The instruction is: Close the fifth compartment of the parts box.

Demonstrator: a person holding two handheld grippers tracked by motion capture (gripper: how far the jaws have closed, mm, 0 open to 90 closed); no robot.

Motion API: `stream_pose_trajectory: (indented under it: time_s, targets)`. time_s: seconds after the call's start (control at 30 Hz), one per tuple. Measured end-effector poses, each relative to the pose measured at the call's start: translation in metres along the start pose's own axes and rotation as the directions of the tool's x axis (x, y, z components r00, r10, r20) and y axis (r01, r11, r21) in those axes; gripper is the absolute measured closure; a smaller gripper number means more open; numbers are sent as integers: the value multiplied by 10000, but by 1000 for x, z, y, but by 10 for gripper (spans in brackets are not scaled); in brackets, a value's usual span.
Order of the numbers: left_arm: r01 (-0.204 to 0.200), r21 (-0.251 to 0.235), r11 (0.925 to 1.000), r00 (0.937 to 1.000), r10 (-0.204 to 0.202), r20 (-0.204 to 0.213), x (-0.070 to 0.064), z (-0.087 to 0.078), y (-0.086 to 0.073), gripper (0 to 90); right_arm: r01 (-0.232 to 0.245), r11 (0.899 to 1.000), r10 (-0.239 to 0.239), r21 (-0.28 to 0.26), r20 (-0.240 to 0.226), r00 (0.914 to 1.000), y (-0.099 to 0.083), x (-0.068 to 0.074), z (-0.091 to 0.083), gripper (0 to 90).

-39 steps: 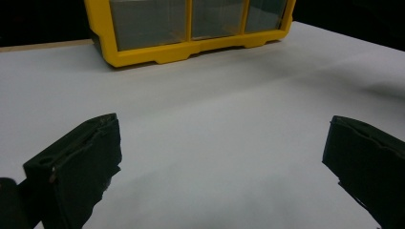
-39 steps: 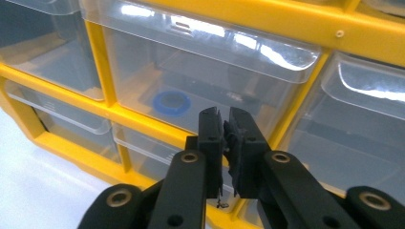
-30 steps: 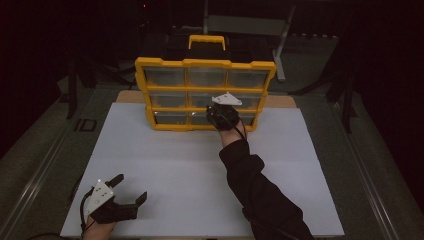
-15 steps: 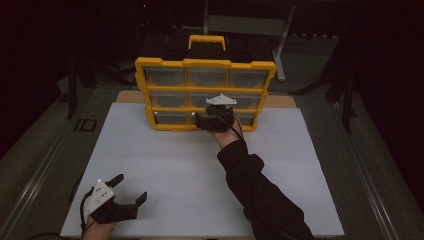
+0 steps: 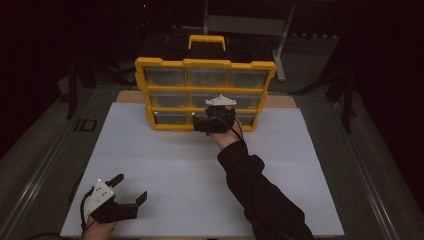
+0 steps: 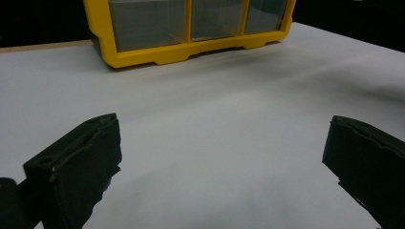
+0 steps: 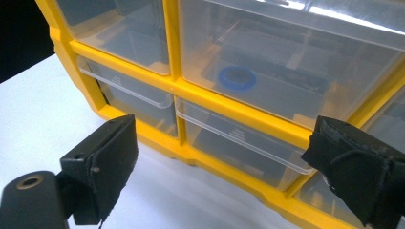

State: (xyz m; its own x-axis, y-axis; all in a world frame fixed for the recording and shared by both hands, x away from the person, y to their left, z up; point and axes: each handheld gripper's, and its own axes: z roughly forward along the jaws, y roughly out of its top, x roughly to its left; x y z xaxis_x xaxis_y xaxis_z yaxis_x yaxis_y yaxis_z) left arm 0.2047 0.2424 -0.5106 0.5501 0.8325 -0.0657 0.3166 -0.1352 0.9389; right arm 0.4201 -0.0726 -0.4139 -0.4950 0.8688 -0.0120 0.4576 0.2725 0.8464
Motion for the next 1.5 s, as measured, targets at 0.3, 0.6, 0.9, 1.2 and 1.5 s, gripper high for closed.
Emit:
stream_pose_trajectory:
  time_s: [0.3,0.6,0.9,1.2,1.5]
  targets:
    - [33,35,10000,10000,-33,5,-1,3,1,0,398,9984,-420,-397,-553,9976,-2,-4,-2,97]
    - [-10,50,10000,10000,9,50,-2,4,2,0,1102,9922,-1186,-585,-1686,9785,-2,-6,-2,98]
    - [-26,17,10000,9999,25,98,-2,4,2,0,1174,9891,-1337,-892,-2066,9692,2,-11,-11,98]
    - [-37,-21,10000,9999,37,105,-1,3,1,0,1167,9874,-1420,-1065,-2742,9511,-1,-12,-21,98]
    - [-89,-25,10000,9998,90,172,-2,4,2,0,1292,9859,-1560,-1067,-3034,9400,-3,-11,-29,98]
